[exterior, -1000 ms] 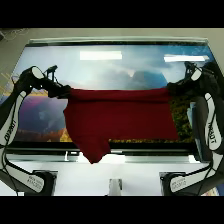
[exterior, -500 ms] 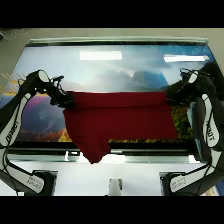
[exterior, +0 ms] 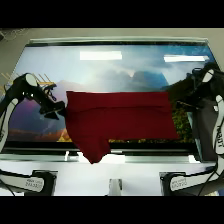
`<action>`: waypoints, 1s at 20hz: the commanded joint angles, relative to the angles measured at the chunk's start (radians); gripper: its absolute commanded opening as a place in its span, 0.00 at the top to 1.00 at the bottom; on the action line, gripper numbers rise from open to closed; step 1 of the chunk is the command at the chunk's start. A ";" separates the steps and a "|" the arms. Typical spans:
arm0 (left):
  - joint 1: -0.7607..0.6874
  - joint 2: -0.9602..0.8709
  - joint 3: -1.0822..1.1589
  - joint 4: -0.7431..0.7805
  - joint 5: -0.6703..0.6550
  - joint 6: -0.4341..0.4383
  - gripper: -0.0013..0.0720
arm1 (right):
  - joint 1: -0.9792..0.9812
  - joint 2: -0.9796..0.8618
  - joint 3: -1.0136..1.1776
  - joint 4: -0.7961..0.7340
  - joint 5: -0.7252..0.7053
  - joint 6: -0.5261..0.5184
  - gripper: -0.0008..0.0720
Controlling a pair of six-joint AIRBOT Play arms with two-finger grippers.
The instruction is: Fold the shirts.
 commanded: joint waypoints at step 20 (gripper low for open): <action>-0.167 0.275 -0.718 -0.342 0.473 0.119 0.94 | -0.068 0.177 -0.382 0.036 0.009 -0.066 0.24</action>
